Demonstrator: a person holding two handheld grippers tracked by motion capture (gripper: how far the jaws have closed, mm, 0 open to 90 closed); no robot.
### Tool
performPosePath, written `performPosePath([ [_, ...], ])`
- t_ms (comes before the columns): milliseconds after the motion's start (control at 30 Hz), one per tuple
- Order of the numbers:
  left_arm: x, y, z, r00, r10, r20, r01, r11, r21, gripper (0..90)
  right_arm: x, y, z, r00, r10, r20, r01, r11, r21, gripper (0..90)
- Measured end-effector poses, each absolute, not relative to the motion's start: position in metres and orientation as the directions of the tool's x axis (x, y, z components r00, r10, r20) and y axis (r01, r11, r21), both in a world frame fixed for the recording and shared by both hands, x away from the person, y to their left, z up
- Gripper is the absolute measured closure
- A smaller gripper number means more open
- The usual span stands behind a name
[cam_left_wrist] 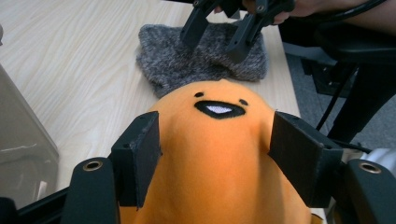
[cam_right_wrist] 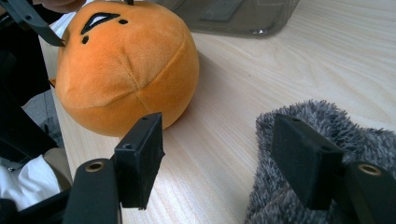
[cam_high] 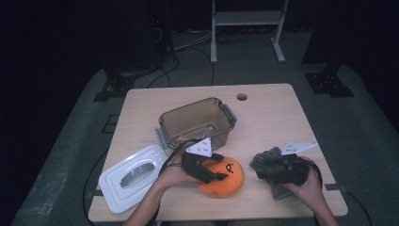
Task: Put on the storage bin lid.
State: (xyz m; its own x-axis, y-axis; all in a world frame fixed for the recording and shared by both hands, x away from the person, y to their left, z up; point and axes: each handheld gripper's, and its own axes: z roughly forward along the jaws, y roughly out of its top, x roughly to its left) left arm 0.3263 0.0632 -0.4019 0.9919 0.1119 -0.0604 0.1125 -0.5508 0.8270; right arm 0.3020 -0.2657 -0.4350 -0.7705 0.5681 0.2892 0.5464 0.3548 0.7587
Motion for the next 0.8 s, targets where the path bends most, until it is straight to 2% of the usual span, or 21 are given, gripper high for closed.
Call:
performPosePath([
  [300, 0.325, 0.059, -0.4084, 0.991, 0.126, -0.05, 0.114, -0.575, 0.81, 35.0, 0.3015, -0.2656, -0.4352, -0.771, 0.568, 0.289, 0.546, 0.355, 0.759, 33.3],
  [567, 0.3218, 0.0559, -0.4114, 0.99, 0.14, -0.027, 0.107, -0.604, 0.79, 45.0, 0.3013, -0.2654, -0.4354, -0.771, 0.568, 0.288, 0.547, 0.359, 0.756, 33.4],
  [800, 0.3184, 0.053, -0.4119, 0.993, 0.114, -0.007, 0.078, -0.63, 0.773, 58.2, 0.3012, -0.2655, -0.4355, -0.772, 0.568, 0.287, 0.547, 0.361, 0.755, 33.4],
])
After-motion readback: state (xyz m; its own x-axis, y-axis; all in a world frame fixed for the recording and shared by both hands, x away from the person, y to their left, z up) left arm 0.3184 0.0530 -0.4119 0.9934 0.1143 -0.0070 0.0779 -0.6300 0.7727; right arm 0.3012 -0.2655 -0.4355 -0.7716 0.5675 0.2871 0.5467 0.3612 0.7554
